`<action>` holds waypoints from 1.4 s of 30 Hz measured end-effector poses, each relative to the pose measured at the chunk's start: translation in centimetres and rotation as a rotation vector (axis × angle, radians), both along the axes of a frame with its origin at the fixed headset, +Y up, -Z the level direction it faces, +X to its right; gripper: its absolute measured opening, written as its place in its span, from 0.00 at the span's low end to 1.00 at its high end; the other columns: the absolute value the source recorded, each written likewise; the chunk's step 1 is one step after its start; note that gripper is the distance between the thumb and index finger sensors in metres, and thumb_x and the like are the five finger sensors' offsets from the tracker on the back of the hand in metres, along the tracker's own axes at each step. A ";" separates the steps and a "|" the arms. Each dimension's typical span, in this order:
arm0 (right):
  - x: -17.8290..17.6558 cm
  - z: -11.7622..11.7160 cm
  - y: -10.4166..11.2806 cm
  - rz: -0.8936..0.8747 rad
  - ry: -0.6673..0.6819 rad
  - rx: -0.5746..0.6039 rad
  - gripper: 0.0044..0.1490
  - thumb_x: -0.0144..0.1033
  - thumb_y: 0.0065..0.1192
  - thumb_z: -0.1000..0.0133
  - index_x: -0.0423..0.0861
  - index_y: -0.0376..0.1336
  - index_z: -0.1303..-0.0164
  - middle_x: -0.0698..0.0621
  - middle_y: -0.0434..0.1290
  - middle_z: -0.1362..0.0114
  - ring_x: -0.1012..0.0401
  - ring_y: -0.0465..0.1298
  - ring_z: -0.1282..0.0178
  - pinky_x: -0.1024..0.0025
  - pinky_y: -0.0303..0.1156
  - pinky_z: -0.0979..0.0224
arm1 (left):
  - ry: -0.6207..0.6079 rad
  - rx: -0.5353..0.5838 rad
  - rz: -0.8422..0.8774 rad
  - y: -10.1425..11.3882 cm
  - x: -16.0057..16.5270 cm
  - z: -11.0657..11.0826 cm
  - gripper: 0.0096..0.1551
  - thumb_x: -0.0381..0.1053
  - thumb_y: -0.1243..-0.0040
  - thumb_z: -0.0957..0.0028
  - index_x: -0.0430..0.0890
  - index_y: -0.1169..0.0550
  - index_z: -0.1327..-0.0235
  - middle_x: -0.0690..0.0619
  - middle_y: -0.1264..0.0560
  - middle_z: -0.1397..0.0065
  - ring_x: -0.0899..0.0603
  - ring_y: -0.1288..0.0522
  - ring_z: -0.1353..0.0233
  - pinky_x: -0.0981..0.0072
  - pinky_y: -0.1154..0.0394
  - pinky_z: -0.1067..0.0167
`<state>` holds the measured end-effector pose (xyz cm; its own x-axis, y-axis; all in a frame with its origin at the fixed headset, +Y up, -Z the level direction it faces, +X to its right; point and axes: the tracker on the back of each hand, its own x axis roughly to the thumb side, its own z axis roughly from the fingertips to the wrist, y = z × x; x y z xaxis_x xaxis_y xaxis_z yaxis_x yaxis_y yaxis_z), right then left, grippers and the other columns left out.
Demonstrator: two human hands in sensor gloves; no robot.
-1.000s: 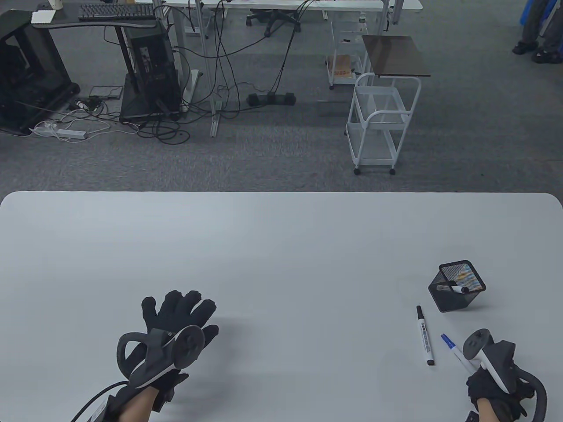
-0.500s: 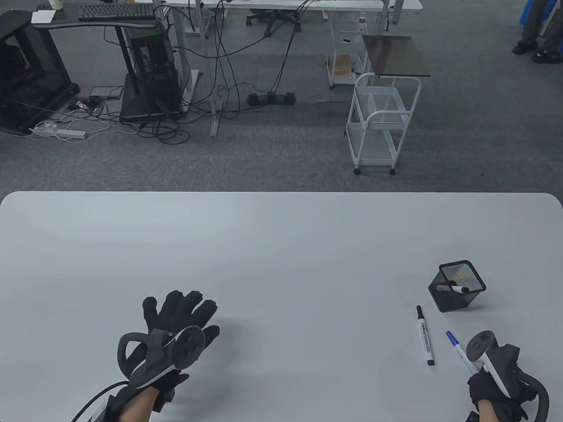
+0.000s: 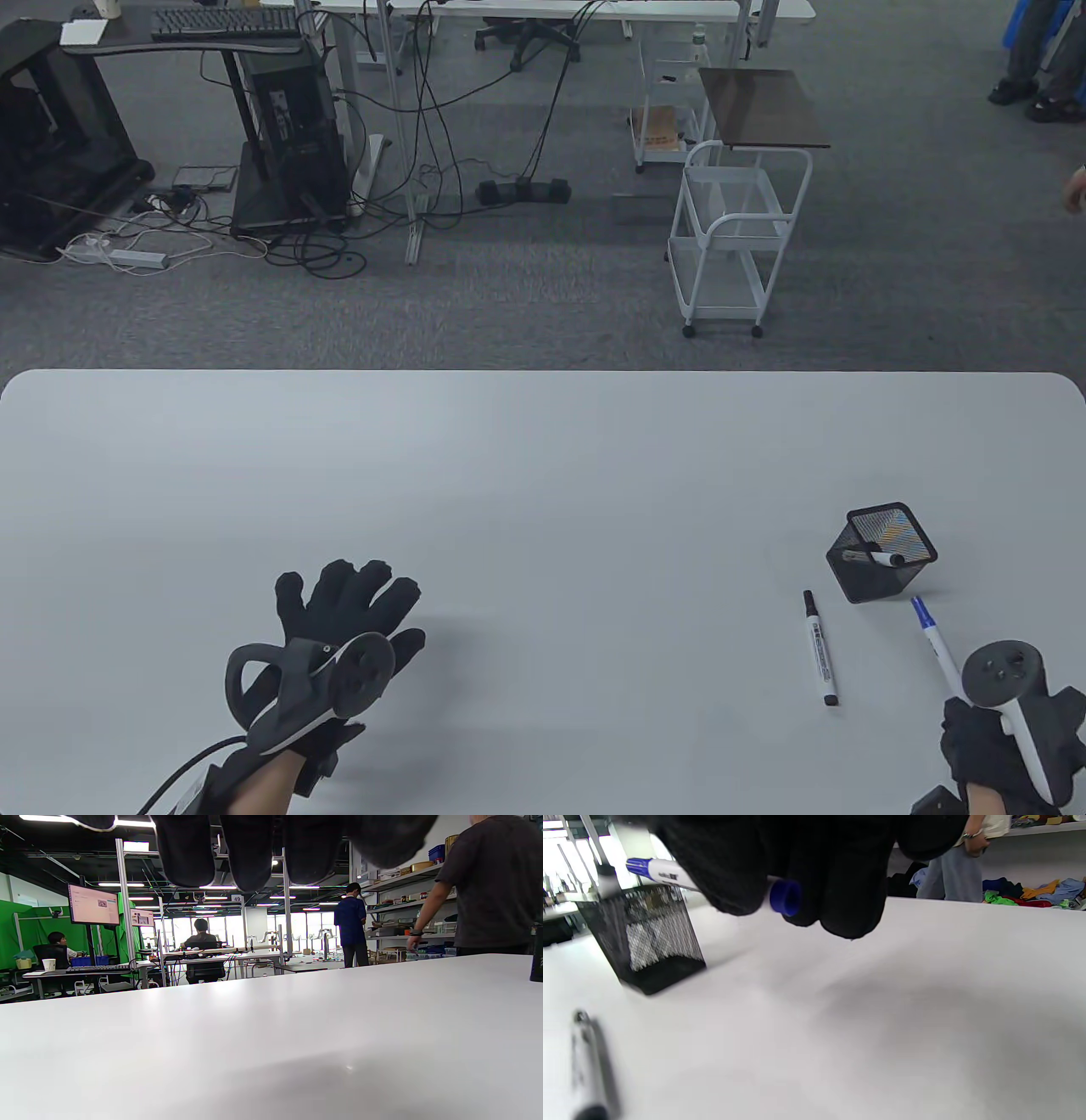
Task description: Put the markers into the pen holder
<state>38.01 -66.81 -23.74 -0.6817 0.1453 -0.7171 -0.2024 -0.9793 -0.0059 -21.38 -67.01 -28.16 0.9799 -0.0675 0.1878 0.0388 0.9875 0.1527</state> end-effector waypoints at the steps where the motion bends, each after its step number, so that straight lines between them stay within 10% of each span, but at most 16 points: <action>1: 0.0 0.1 0.5 -0.003 -0.002 0.019 0.30 0.38 0.66 0.37 0.43 0.64 0.25 0.41 0.73 0.26 0.46 0.78 0.28 0.36 0.57 0.21 | -0.001 0.000 0.000 0.0 0.0 0.0 0.34 0.71 0.50 0.40 0.68 0.33 0.19 0.57 0.37 0.09 0.34 0.38 0.09 0.21 0.50 0.19; 19: -3.8 -2.0 8.3 0.017 -0.047 0.410 0.29 0.40 0.61 0.34 0.52 0.62 0.21 0.43 0.69 0.25 0.48 0.74 0.29 0.37 0.54 0.18 | -0.007 0.003 0.010 0.0 -0.1 0.1 0.34 0.71 0.50 0.41 0.68 0.33 0.19 0.57 0.37 0.09 0.34 0.37 0.09 0.21 0.50 0.19; 42: -5.1 -8.6 3.6 0.125 -0.161 0.286 0.29 0.46 0.55 0.31 0.58 0.56 0.18 0.49 0.64 0.23 0.52 0.70 0.26 0.40 0.52 0.16 | -0.011 -0.039 -0.018 -0.6 0.3 -0.3 0.34 0.71 0.50 0.41 0.68 0.33 0.19 0.58 0.37 0.09 0.34 0.38 0.09 0.21 0.50 0.19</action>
<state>32.90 -63.24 -32.31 -0.5882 0.2782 -0.7593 -0.0553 -0.9506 -0.3055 -21.12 -67.63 -28.42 0.9765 -0.0773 0.2011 0.0550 0.9919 0.1143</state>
